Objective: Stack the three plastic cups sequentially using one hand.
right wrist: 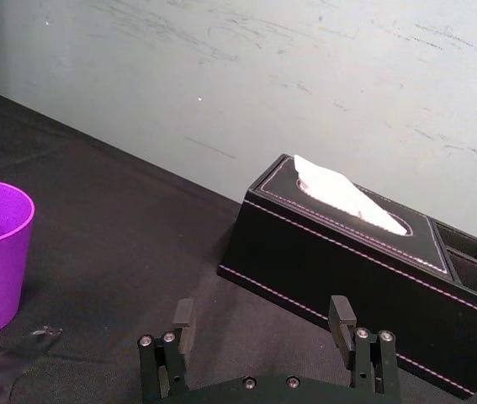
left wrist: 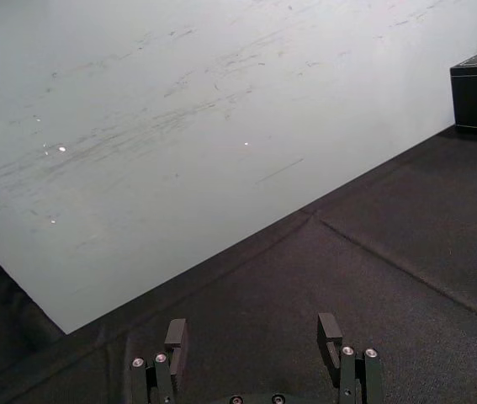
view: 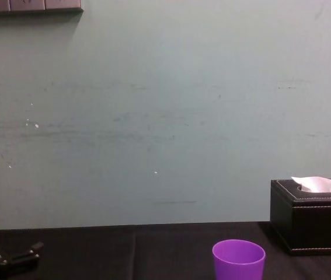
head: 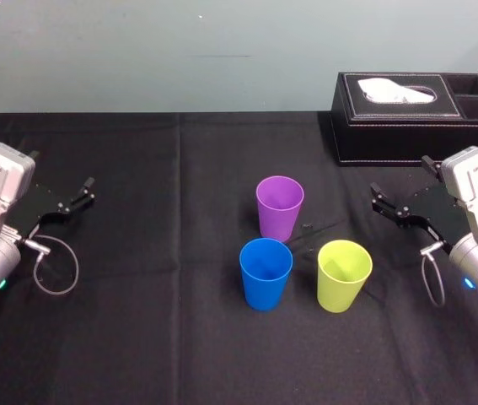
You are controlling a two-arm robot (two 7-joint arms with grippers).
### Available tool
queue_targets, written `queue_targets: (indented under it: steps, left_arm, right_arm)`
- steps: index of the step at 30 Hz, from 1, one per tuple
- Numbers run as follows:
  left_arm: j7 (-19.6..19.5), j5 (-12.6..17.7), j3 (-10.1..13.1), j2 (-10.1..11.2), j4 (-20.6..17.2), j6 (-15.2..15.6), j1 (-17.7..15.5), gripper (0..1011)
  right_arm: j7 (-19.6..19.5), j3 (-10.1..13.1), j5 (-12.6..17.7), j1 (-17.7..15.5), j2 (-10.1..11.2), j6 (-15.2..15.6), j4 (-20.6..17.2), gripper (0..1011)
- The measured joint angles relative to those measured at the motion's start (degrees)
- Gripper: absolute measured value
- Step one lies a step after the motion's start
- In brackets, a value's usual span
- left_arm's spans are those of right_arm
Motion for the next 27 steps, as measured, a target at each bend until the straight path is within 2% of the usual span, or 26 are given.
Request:
queue_targets:
  steps: [27]
  left_arm:
    - [0.0, 0.0, 0.0, 0.0, 0.0, 0.0, 0.0, 1011]
  right_arm:
    - [0.0, 0.0, 0.0, 0.0, 0.0, 0.0, 0.0, 1003]
